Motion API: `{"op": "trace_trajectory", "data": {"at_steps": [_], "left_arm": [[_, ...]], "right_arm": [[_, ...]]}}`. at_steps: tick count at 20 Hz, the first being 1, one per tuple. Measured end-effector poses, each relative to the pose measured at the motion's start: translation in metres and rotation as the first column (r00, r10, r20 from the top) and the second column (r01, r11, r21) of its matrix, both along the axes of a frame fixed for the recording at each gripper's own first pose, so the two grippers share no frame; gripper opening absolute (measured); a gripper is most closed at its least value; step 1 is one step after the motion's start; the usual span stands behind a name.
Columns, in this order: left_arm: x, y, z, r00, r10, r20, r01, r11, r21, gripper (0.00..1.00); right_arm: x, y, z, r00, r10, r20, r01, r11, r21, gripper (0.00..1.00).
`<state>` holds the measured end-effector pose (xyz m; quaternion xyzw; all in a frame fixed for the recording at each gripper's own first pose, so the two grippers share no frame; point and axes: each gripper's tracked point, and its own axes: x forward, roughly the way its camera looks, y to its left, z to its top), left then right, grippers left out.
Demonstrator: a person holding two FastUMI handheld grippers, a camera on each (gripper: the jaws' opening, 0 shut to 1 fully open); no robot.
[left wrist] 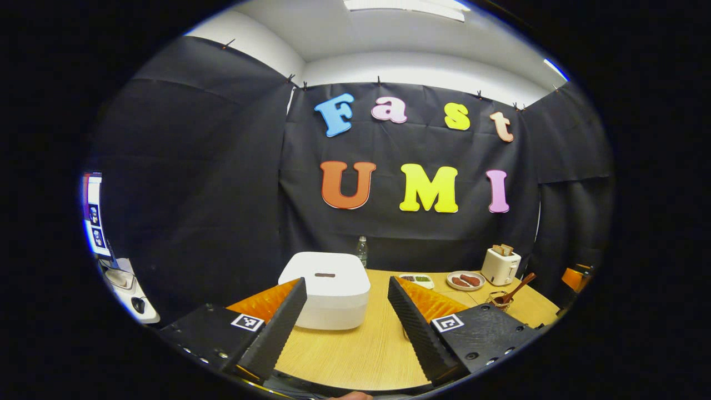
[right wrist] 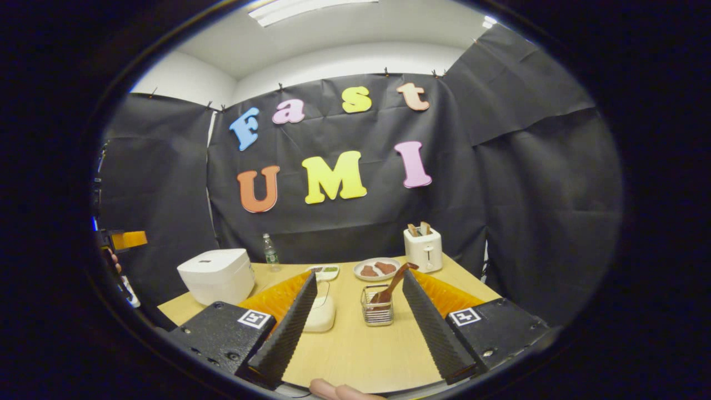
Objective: Close the left gripper, press the button to open the rice cooker; take a wooden spoon from the chopstick holder with the right hand, scoop a spoonful of rice and pour it into the rice cooker, then put the wooden spoon back into the chopstick holder.
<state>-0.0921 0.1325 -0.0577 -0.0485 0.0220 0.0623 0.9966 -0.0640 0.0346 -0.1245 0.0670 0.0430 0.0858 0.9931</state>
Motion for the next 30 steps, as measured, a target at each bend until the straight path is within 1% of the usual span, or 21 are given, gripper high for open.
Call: {"op": "trace_trajectory", "data": {"at_steps": [1, 2, 3, 4, 5, 6, 7, 8, 9, 10, 11, 12, 13, 15, 16, 17, 18, 19, 20, 27, 30], "left_arm": [[-0.012, -0.002, 0.000, 1.000, -0.004, 0.007, 0.004, 1.000, 0.003, 0.94], [-0.023, -0.005, -0.001, 1.000, -0.005, 0.010, 0.005, 1.000, -0.002, 0.94], [-0.034, -0.009, -0.002, 1.000, -0.010, 0.016, 0.010, 1.000, -0.011, 0.94], [-0.044, -0.012, -0.003, 1.000, -0.015, 0.025, 0.015, 1.000, -0.016, 0.94], [-0.053, -0.015, -0.003, 0.999, -0.014, 0.041, 0.015, 1.000, -0.024, 0.94], [-0.061, -0.014, -0.004, 0.998, -0.009, 0.063, 0.011, 0.999, -0.032, 0.94], [-0.066, -0.015, -0.004, 0.997, -0.005, 0.080, 0.008, 0.999, -0.038, 0.94], [-0.070, -0.017, -0.006, 0.996, -0.006, 0.092, 0.010, 0.999, -0.046, 0.94], [-0.073, -0.018, -0.008, 0.996, -0.010, 0.091, 0.014, 0.999, -0.048, 0.94], [-0.077, -0.019, -0.013, 0.997, -0.013, 0.079, 0.017, 0.999, -0.046, 0.94], [-0.080, -0.016, -0.014, 0.997, -0.005, 0.080, 0.008, 0.999, -0.043, 0.94], [-0.081, -0.012, -0.011, 0.996, 0.003, 0.084, 0.001, 0.999, -0.041, 0.94], [-0.083, -0.012, -0.010, 0.996, 0.003, 0.086, 0.001, 0.999, -0.041, 0.94], [-0.087, -0.018, -0.010, 0.996, -0.012, 0.093, 0.016, 0.999, -0.042, 0.94], [-0.087, -0.020, -0.011, 0.995, -0.019, 0.095, 0.022, 0.999, -0.038, 0.94], [-0.088, -0.021, -0.011, 0.995, -0.019, 0.095, 0.023, 0.999, -0.034, 0.94], [-0.088, -0.021, -0.011, 0.995, -0.017, 0.099, 0.020, 0.999, -0.028, 0.94], [-0.089, -0.022, -0.010, 0.995, -0.018, 0.103, 0.021, 1.000, -0.023, 0.94], [-0.088, -0.024, -0.011, 0.994, -0.022, 0.103, 0.024, 1.000, -0.019, 0.94], [-0.084, -0.032, -0.012, 0.993, -0.028, 0.111, 0.030, 0.999, -0.019, 0.94], [-0.080, -0.037, -0.021, 0.996, -0.021, 0.085, 0.023, 1.000, -0.020, 0.94]], "right_arm": [[-0.002, 0.000, 0.001, 1.000, 0.003, 0.005, -0.003, 1.000, -0.002, 1.00], [-0.004, 0.000, 0.003, 1.000, 0.003, 0.008, -0.003, 1.000, -0.008, 0.96], [-0.005, -0.001, 0.004, 1.000, 0.003, 0.013, -0.003, 1.000, -0.018, 0.96], [-0.007, -0.002, 0.007, 1.000, 0.002, 0.023, -0.002, 1.000, -0.027, 1.00], [-0.010, -0.001, 0.012, 0.999, -0.001, 0.035, 0.002, 0.999, -0.035, 0.96], [-0.012, 0.000, 0.017, 0.999, -0.004, 0.049, 0.006, 0.999, -0.044, 0.96], [-0.016, 0.001, 0.020, 0.998, -0.002, 0.061, 0.006, 0.999, -0.054, 1.00], [-0.019, 0.004, 0.023, 0.997, 0.003, 0.071, 0.002, 0.998, -0.065, 0.96], [-0.023, 0.006, 0.024, 0.997, 0.009, 0.079, -0.003, 0.997, -0.076, 0.96], [-0.027, 0.008, 0.026, 0.996, 0.014, 0.091, -0.006, 0.997, -0.082, 1.00], [-0.031, 0.009, 0.030, 0.994, 0.015, 0.106, -0.006, 0.996, -0.087, 1.00], [-0.034, 0.011, 0.033, 0.993, 0.017, 0.119, -0.007, 0.996, -0.090, 0.96], [-0.037, 0.013, 0.034, 0.992, 0.025, 0.127, -0.013, 0.996, -0.093, 1.00], [-0.040, 0.019, 0.032, 0.991, 0.039, 0.128, -0.027, 0.995, -0.093, 1.00], [-0.042, 0.020, 0.032, 0.990, 0.045, 0.131, -0.033, 0.995, -0.091, 0.96], [-0.042, 0.020, 0.032, 0.990, 0.049, 0.134, -0.037, 0.995, -0.091, 0.96], [-0.043, 0.020, 0.031, 0.989, 0.051, 0.137, -0.038, 0.995, -0.091, 1.00], [-0.043, 0.019, 0.031, 0.989, 0.051, 0.140, -0.039, 0.995, -0.089, 0.96], [-0.044, 0.018, 0.030, 0.989, 0.051, 0.140, -0.038, 0.995, -0.088, 1.00], [-0.041, 0.005, 0.026, 0.990, 0.027, 0.136, -0.017, 0.997, -0.074, 1.00], [-0.041, -0.002, 0.026, 0.990, 0.018, 0.141, -0.011, 0.999, -0.049, 1.00]]}}
